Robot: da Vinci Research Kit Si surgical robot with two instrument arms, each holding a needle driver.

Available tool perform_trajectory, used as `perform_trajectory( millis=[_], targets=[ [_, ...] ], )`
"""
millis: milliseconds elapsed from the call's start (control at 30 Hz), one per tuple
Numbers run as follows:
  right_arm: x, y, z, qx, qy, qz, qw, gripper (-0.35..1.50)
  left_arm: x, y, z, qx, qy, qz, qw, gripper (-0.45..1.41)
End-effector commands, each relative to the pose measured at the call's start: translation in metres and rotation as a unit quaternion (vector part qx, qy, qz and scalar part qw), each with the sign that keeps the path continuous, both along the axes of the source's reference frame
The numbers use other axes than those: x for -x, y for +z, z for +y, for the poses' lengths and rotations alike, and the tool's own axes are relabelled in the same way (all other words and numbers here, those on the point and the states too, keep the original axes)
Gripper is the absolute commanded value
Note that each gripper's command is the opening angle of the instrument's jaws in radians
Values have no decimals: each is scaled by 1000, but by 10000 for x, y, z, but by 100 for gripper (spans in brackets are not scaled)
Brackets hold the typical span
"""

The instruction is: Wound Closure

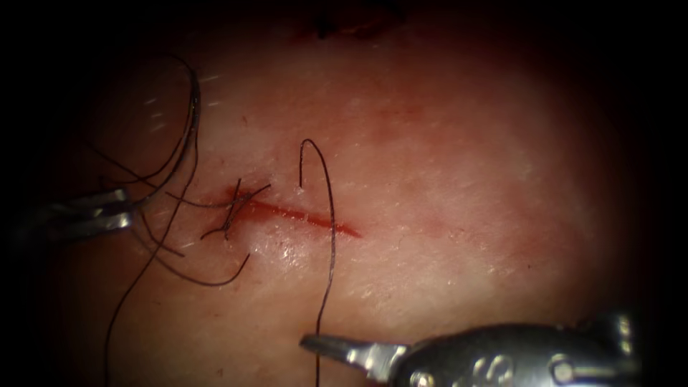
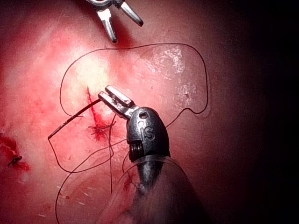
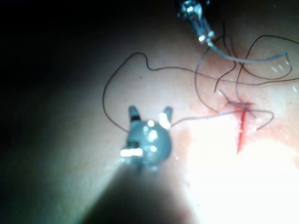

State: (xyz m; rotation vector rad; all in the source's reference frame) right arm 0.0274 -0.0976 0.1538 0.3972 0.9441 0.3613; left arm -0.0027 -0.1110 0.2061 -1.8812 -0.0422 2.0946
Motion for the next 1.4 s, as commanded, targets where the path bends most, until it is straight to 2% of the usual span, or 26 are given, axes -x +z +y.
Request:
perform_trajectory(
  millis=[33,133,233,267,300,333,400,433,467,667,1033,1067,1133,1167,1267,1400],
  targets=[
    [-9,2,-6,1,4,-1,1000,118,11,-2,-14,-4,-2,-1,1000,-45],
    [-16,28,15,14,29,-12,999,114,6,2,-15,-2,-6,4,1000,-45],
    [-23,48,20,20,42,-20,999,113,10,2,-15,-2,-9,6,1000,-45],
    [-26,56,20,22,45,-26,998,113,11,2,-15,-2,-8,6,1000,-45],
    [-36,77,13,29,39,-46,998,111,12,1,-16,-2,-8,5,1000,-45],
    [-36,77,13,29,39,-46,998,111,12,1,-16,-2,-8,5,1000,-45],
    [-46,99,2,37,33,-64,997,109,13,1,-16,-2,-9,6,1000,-45],
    [-46,99,2,37,33,-64,997,109,13,1,-16,-2,-9,6,1000,-45],
    [-57,119,-6,43,27,-82,995,109,15,2,-17,-1,-8,5,1000,-45],
    [-79,136,-9,66,24,-97,993,108,16,2,-18,-1,-8,5,1000,-45],
    [-90,135,1,95,55,-95,989,104,18,4,-19,0,-9,5,1000,-45],
    [-90,137,-2,92,44,-87,991,72,18,4,-19,0,-9,5,1000,-45],
    [-89,138,-7,91,28,-80,992,-14,18,4,-19,0,-9,5,1000,-45],
    [-87,139,-13,93,19,-86,992,-35,18,4,-19,0,-9,5,1000,-45],
    [-85,142,-20,88,2,-104,991,-35,17,4,-20,-3,-9,5,1000,-45],
    [-85,140,-20,83,-4,-104,991,-35,17,4,-20,-3,-9,5,1000,-45]
  ],
)
